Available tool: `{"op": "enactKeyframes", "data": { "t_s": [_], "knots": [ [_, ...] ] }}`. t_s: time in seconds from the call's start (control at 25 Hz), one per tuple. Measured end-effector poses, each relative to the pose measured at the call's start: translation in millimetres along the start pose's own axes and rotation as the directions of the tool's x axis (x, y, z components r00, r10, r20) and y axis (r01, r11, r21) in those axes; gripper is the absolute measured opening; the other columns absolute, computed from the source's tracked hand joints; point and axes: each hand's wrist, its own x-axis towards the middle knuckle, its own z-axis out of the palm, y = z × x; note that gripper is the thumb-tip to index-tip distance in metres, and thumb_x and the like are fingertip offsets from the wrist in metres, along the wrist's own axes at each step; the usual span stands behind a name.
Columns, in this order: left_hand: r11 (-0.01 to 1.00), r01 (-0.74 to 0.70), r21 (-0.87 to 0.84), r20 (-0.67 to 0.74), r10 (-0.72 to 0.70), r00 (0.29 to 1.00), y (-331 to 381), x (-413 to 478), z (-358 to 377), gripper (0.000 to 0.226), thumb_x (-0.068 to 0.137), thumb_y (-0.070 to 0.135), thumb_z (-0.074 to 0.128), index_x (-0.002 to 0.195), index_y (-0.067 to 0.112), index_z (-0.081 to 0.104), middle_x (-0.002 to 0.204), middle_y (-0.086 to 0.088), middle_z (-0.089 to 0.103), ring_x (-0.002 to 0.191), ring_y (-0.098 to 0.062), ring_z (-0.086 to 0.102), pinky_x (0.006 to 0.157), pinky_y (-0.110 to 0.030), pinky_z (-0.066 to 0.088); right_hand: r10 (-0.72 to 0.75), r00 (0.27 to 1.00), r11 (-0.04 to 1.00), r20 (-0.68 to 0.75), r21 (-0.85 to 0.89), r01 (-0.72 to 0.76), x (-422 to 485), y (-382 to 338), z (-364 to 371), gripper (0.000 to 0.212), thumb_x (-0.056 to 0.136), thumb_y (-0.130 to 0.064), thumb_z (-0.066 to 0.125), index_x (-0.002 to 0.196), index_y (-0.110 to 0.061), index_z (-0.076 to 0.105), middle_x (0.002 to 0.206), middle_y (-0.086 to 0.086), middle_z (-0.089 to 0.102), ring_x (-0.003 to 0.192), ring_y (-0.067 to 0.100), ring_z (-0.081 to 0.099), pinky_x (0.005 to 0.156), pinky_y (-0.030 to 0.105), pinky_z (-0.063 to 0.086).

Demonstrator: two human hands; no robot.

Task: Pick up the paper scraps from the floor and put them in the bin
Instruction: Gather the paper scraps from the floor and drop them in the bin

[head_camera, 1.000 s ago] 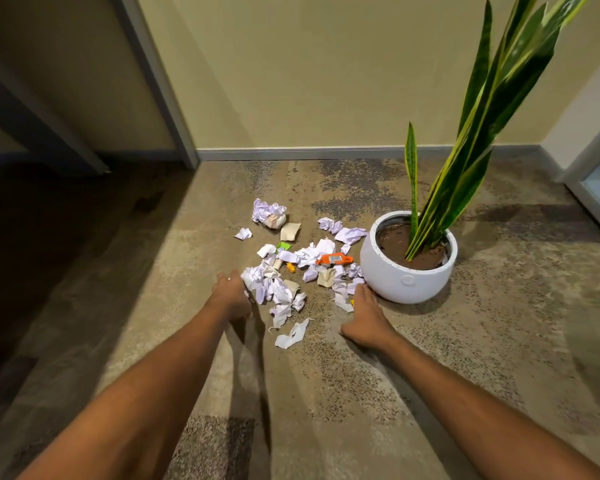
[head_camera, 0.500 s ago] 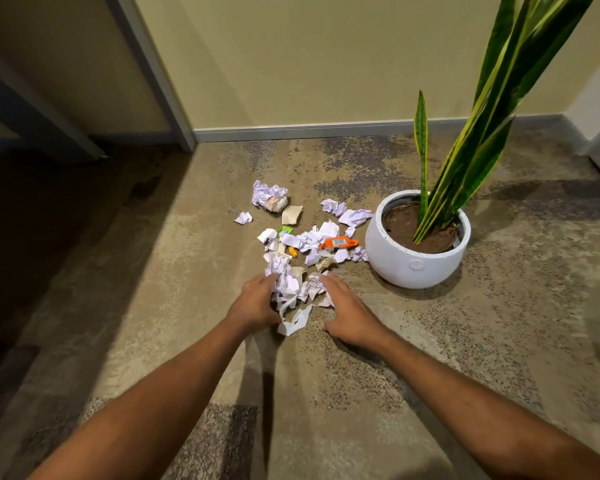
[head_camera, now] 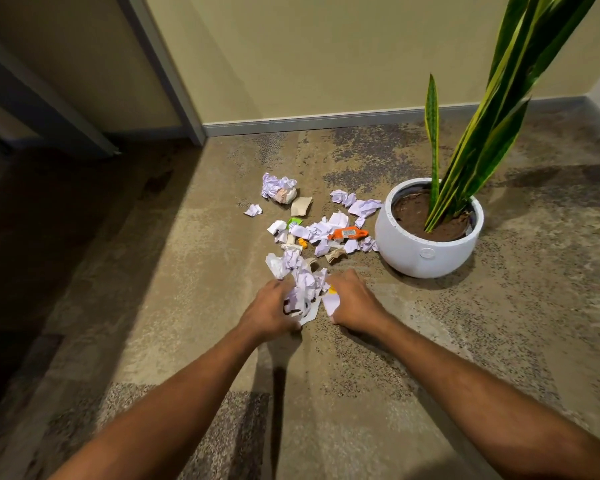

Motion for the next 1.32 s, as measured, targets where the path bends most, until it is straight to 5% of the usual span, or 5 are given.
{"op": "enactKeyframes", "data": {
  "t_s": [0.24, 0.4, 0.68, 0.96, 1.32],
  "knots": [
    [0.997, 0.066, 0.03, 0.015, -0.067, 0.998, -1.6, -1.1, -3.3, 0.113, 0.064, 0.038, 0.1, 0.157, 0.021, 0.039, 0.15, -0.005, 0.041, 0.135, -0.026, 0.046, 0.108, -0.046, 0.051, 0.126, 0.992, 0.991, -0.002, 0.036, -0.126, 0.2, 5.6, -14.3, 0.12, 0.055, -0.04, 0.106, 0.151, -0.023, 0.037, 0.154, 0.007, 0.035, 0.135, 0.034, 0.052, 0.1, 0.052, 0.056],
    [0.998, 0.041, 0.056, 0.038, -0.043, 0.998, -2.1, -1.1, 1.2, 0.083, 0.064, 0.027, 0.097, 0.136, 0.017, 0.058, 0.135, -0.006, 0.041, 0.123, -0.025, 0.049, 0.102, -0.042, 0.054, 0.043, 0.998, 0.984, 0.045, -0.173, -0.034, 5.1, 4.4, -8.6, 0.136, 0.05, -0.055, 0.104, 0.159, -0.022, 0.031, 0.158, 0.008, 0.031, 0.142, 0.035, 0.047, 0.102, 0.049, 0.054],
    [0.976, 0.044, -0.211, -0.129, -0.072, 0.989, 4.7, -1.2, 17.4, 0.028, 0.069, 0.008, 0.086, 0.094, 0.007, 0.072, 0.098, -0.012, 0.068, 0.089, -0.025, 0.062, 0.074, -0.039, 0.052, 0.042, 0.999, 0.991, -0.007, 0.129, -0.04, 9.8, -16.5, 16.8, 0.12, 0.06, -0.042, 0.104, 0.16, -0.024, 0.04, 0.153, 0.006, 0.032, 0.139, 0.032, 0.046, 0.106, 0.044, 0.05],
    [0.806, 0.098, -0.583, -0.097, -0.189, 0.977, 7.4, -12.8, 25.8, 0.028, 0.074, 0.015, 0.092, 0.099, 0.018, 0.08, 0.09, -0.005, 0.081, 0.08, -0.022, 0.076, 0.071, -0.039, 0.063, 0.064, 0.996, 0.798, 0.064, 0.596, -0.09, -1.8, -23.8, 19.2, 0.063, 0.072, -0.008, 0.092, 0.127, -0.028, 0.068, 0.112, -0.007, 0.076, 0.104, 0.017, 0.073, 0.089, 0.042, 0.065],
    [0.722, -0.067, -0.689, -0.187, -0.087, 0.979, 54.6, -25.2, 12.4, 0.024, 0.075, 0.019, 0.094, 0.093, 0.029, 0.082, 0.088, 0.007, 0.082, 0.076, -0.006, 0.074, 0.067, -0.028, 0.059, 0.075, 0.996, 0.646, 0.055, 0.758, -0.091, -23.8, -17.8, -29.8, 0.053, 0.077, 0.014, 0.083, 0.115, -0.023, 0.075, 0.11, 0.009, 0.077, 0.099, 0.026, 0.077, 0.071, 0.038, 0.067]
  ]
}}
